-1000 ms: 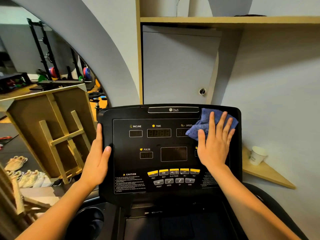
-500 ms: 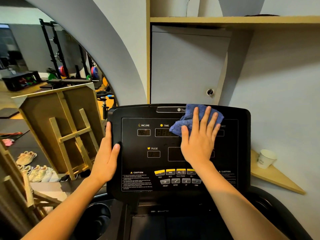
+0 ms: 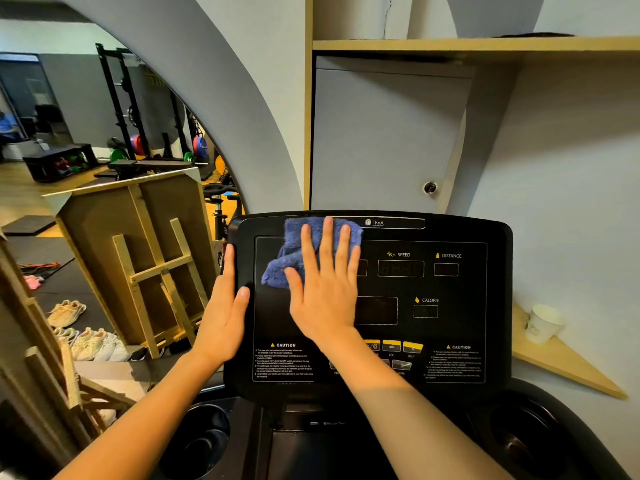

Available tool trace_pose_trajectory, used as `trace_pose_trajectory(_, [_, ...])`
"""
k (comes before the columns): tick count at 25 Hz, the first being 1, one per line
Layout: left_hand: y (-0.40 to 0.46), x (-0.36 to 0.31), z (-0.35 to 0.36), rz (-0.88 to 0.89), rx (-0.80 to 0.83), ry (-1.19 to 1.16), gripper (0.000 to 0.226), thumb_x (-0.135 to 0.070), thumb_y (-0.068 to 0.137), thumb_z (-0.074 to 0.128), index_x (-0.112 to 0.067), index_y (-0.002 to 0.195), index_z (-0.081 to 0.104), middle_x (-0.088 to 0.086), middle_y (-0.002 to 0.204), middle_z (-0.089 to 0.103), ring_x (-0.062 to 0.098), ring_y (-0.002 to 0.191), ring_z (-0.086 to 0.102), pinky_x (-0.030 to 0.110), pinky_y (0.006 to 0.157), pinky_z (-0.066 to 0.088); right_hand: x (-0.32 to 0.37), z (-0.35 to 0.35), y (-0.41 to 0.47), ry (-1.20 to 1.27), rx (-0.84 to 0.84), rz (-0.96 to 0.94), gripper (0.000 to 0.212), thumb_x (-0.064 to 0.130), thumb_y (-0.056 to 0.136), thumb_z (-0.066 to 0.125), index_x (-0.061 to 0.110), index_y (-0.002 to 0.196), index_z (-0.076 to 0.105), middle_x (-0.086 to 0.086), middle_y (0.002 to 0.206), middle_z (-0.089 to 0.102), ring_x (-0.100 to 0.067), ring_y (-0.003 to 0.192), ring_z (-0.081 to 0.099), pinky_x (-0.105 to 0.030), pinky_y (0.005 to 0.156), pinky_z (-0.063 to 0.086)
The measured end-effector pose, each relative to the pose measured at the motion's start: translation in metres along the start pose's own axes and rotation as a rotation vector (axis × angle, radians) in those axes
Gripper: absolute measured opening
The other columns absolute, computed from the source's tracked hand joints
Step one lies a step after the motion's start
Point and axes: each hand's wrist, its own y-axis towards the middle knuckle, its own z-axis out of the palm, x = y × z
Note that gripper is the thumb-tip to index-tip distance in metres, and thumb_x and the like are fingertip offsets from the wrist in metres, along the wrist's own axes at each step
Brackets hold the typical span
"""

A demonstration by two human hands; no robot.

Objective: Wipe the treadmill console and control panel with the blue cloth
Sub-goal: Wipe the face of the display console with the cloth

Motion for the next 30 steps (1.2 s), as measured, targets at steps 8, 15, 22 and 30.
trace_pose_trajectory(8, [0.0, -0.001, 0.001, -0.007, -0.013, -0.014, 0.069, -0.054, 0.097, 0.028, -0.043, 0.155, -0.006, -0.044, 0.133, 0.03, -0.02, 0.114, 0.044, 0.018, 0.091, 0.042, 0.008, 0.005, -0.021, 0.017, 0.074, -0.117, 0.074, 0.055, 0.103, 0.031, 0.018, 0.161, 0.003, -0.015, 0.168, -0.006, -0.037, 0.153, -0.013, -0.057, 0.123, 0.008])
trace_pose_trajectory(15, [0.0, 0.0, 0.002, 0.007, -0.044, 0.042, 0.068, -0.057, 0.096, 0.025, -0.046, 0.154, -0.008, -0.023, 0.141, 0.036, 0.016, 0.122, 0.053, 0.05, 0.099, 0.047, 0.007, 0.01, -0.056, 0.016, 0.166, -0.192, 0.079, 0.054, 0.102, 0.035, 0.015, 0.161, -0.001, -0.016, 0.167, -0.008, -0.032, 0.154, -0.015, -0.053, 0.125, 0.007])
trace_pose_trajectory(22, [0.0, -0.002, 0.002, 0.03, -0.031, 0.032, 0.069, -0.056, 0.097, 0.027, -0.043, 0.155, -0.009, -0.036, 0.147, 0.024, 0.012, 0.135, 0.04, 0.046, 0.109, 0.039, -0.009, 0.012, -0.091, -0.053, 0.231, -0.235, 0.079, 0.057, 0.102, 0.031, 0.013, 0.16, 0.0, -0.016, 0.167, -0.01, -0.033, 0.153, -0.015, -0.051, 0.125, 0.006])
trace_pose_trajectory(30, [-0.002, -0.007, 0.001, 0.052, -0.025, 0.023, 0.074, -0.059, 0.096, 0.028, -0.038, 0.156, -0.009, -0.056, 0.139, 0.016, -0.006, 0.135, 0.033, 0.03, 0.108, 0.034, -0.048, 0.018, -0.122, -0.116, 0.247, -0.23, 0.082, 0.057, 0.1, 0.039, 0.015, 0.161, 0.004, -0.015, 0.168, -0.006, -0.033, 0.155, -0.008, -0.049, 0.122, 0.004])
